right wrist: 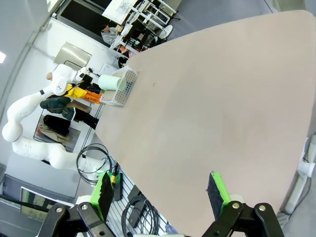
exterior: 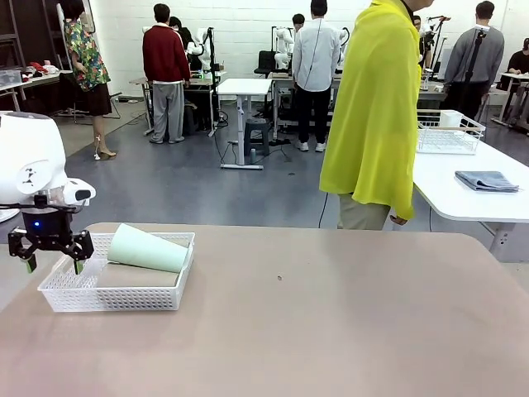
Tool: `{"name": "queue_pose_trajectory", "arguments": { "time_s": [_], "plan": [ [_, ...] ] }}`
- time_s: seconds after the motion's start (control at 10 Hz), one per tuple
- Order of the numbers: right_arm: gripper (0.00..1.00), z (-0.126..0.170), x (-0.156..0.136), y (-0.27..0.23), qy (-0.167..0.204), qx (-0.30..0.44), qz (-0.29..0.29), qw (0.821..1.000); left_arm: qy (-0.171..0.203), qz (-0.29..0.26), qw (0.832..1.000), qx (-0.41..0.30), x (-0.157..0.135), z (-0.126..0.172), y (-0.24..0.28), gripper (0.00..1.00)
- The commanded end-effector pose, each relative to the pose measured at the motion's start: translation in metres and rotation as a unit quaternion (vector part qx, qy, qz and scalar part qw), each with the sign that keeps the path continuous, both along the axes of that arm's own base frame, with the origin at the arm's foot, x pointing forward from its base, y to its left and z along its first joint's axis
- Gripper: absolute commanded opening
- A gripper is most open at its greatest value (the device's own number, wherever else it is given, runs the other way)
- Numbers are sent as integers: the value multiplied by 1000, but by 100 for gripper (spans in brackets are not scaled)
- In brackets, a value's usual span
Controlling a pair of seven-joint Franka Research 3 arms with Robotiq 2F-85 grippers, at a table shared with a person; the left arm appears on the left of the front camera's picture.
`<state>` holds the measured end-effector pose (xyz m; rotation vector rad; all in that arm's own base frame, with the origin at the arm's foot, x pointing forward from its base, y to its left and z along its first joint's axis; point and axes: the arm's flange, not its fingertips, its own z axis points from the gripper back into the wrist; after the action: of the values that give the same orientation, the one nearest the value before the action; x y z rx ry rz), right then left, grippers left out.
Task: Clean and organize the cups into the basket.
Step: Move the Organizing basket back to the left side of the table.
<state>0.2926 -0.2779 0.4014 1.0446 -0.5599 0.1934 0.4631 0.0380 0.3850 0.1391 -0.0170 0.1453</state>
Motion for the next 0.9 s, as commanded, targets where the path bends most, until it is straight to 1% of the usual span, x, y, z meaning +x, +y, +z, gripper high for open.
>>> {"name": "queue_pose_trajectory", "arguments": {
  "time_s": [0.0, 0.1, 0.2, 0.3, 0.5, 0.6, 0.7, 0.8],
  "plan": [
    [100, -2, 0, 2, -3, 3, 3, 1000, -32, 27, 999, -4, -41, 38, -19, 100],
    [100, -2, 0, 2, -3, 3, 3, 1000, -45, 38, 998, -31, -64, 63, -28, 100],
    [100, -2, 0, 2, -3, 3, 3, 1000, -50, 56, 997, -33, -75, 76, -34, 100],
    [100, -2, 0, 2, -3, 3, 3, 1000, -49, 62, 996, -33, -92, 88, -43, 100],
    [100, -2, 0, 2, -3, 3, 3, 1000, -60, 58, 996, -18, -112, 94, -50, 100],
    [100, -2, 0, 2, -3, 3, 3, 1000, -70, 58, 996, -14, -119, 92, -58, 100],
    [100, -2, 0, 2, -3, 3, 3, 1000, -55, 51, 997, -20, -103, 102, -46, 100],
    [100, -2, 0, 2, -3, 3, 3, 1000, -55, 51, 997, -20, -103, 102, -46, 100]
  ]
}}
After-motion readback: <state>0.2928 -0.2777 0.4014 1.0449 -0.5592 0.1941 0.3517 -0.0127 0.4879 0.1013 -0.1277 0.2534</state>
